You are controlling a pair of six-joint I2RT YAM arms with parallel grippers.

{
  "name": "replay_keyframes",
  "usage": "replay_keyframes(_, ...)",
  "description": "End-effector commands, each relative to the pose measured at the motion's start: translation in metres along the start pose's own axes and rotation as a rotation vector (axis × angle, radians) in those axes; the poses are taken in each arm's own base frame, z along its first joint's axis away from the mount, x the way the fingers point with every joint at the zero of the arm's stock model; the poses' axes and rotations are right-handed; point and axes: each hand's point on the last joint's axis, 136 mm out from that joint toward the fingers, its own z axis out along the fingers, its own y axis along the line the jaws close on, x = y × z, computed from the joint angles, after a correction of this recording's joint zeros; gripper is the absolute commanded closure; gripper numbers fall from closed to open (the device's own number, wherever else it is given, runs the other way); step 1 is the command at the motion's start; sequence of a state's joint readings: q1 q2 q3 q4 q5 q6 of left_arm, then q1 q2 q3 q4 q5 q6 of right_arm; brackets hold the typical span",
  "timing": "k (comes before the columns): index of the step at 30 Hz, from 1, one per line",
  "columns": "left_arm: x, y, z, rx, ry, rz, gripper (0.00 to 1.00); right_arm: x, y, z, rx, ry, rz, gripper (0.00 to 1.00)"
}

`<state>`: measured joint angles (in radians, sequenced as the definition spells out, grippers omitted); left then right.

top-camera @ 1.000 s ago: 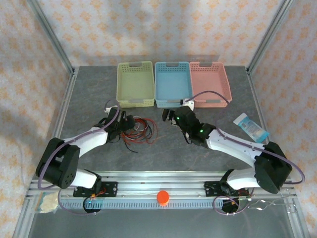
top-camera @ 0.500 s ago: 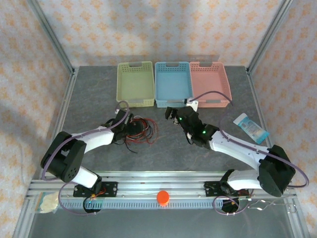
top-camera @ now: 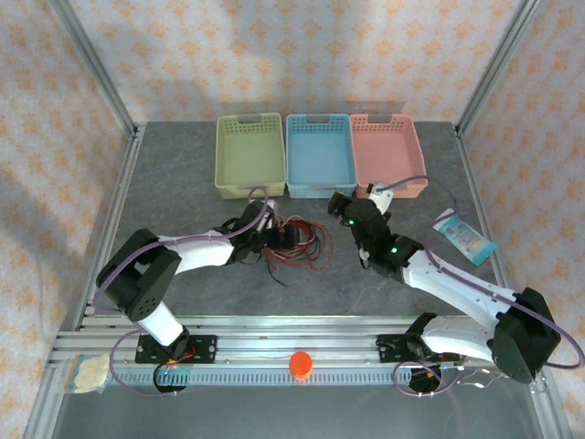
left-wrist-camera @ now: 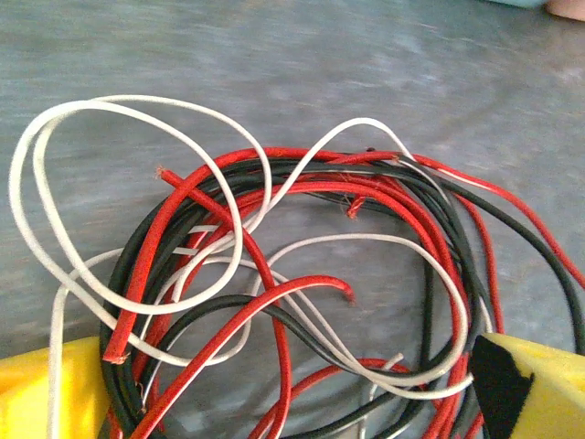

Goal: Untangle the cables

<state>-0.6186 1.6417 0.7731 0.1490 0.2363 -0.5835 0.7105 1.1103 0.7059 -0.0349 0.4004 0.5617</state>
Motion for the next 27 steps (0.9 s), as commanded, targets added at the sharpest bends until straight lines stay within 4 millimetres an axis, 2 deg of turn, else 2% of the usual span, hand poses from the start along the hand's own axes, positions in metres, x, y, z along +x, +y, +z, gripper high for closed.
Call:
replay_keyframes(1, -0.010, -0.046, 0.007, 0.127, -0.014, 0.013, 0.00, -0.002, -0.025, -0.003, 0.063, -0.011, 0.017, 0.05)
replay_keyframes(5, -0.010, -0.075, 0.010, 0.180, -0.022, 0.040, 0.01, 0.005, -0.038, -0.001, 0.080, 0.045, -0.020, 0.06)
replay_keyframes(9, -0.023, -0.082, -0.004, 0.193, -0.117, 0.030, 0.01, 0.029, -0.046, 0.007, 0.054, 0.205, -0.079, 0.06)
replay_keyframes(14, -0.038, -0.059, -0.031, 0.092, -0.233, 0.014, 0.01, 0.048, -0.062, 0.006, 0.084, 0.338, -0.104, 0.12)
replay_keyframes(19, -0.045, -0.045, -0.052, 0.007, -0.269, 0.051, 0.01, 0.068, -0.068, 0.004, 0.106, 0.464, -0.128, 0.26)
replay_keyframes(23, -0.046, -0.042, -0.059, -0.014, -0.273, 0.089, 0.00, 0.083, -0.078, 0.006, 0.164, 0.536, -0.143, 0.40)
replay_keyframes(25, -0.044, -0.041, -0.058, -0.016, -0.267, 0.090, 0.01, 0.087, -0.075, 0.009, 0.153, 0.551, -0.130, 0.45)
replay_keyframes(27, -0.043, -0.038, -0.057, -0.018, -0.268, 0.072, 0.01, 0.088, -0.060, 0.012, 0.084, 0.560, -0.111, 0.48)
